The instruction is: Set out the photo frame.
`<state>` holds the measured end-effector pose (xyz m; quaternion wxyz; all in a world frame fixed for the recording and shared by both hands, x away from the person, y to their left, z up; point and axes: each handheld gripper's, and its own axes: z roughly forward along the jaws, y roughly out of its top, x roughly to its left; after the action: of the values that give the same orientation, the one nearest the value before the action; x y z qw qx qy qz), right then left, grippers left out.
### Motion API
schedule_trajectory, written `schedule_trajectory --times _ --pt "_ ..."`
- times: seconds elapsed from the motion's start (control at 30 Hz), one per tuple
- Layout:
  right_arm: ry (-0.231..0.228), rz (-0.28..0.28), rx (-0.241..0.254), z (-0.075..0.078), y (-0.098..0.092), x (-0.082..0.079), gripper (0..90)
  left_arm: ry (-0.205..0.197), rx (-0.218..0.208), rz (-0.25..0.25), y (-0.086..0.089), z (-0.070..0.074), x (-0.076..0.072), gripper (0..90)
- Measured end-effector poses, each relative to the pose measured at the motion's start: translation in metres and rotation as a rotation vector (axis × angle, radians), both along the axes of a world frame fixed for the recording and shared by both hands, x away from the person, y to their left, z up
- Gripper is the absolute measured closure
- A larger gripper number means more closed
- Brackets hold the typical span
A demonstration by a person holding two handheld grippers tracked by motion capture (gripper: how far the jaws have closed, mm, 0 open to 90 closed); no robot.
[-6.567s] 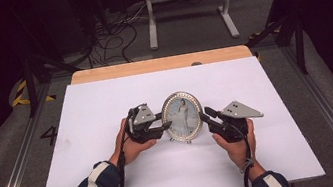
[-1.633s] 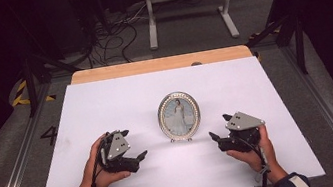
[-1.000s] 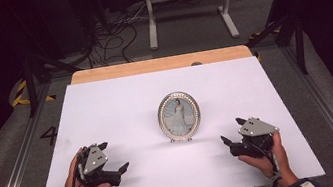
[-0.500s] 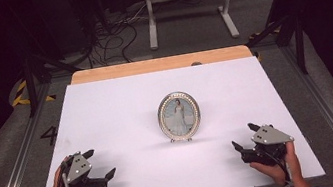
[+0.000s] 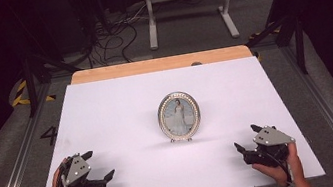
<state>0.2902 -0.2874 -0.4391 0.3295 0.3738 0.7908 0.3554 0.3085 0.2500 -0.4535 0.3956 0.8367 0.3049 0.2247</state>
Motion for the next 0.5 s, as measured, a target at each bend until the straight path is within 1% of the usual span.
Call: schedule_trajectory --times 0.1,0.17,0.2,0.27,0.3,0.37,0.5 --pt "-0.013 -0.011 0.017 0.0030 -0.0017 -0.0018 20.9 -0.003 -0.014 0.008 0.0002 0.0001 0.0001 6.1" --pt "-0.031 -0.029 0.019 0.0042 -0.0024 -0.0026 20.9 -0.002 -0.007 0.008 0.0003 -0.0002 0.0002 6.1" --pt "-0.031 -0.029 0.024 0.0048 -0.0030 -0.0023 20.6 -0.003 -0.002 0.006 0.0006 -0.0002 0.0004 6.0" --pt "-0.034 -0.029 0.034 0.0056 -0.0040 -0.0013 20.4 -0.005 -0.010 0.012 0.0007 -0.0001 0.0002 5.9" --pt "-0.030 -0.028 0.036 0.0052 -0.0040 -0.0010 20.4 -0.007 -0.007 0.009 0.0007 0.0000 0.0006 6.0" --pt "-0.026 -0.026 0.027 0.0039 -0.0037 -0.0007 20.3 -0.003 -0.006 0.011 -0.0003 -0.0004 0.0015 6.0" --pt "-0.026 -0.024 0.029 0.0034 -0.0042 -0.0007 20.1 0.002 0.004 0.007 -0.0020 -0.0011 0.0027 6.0"
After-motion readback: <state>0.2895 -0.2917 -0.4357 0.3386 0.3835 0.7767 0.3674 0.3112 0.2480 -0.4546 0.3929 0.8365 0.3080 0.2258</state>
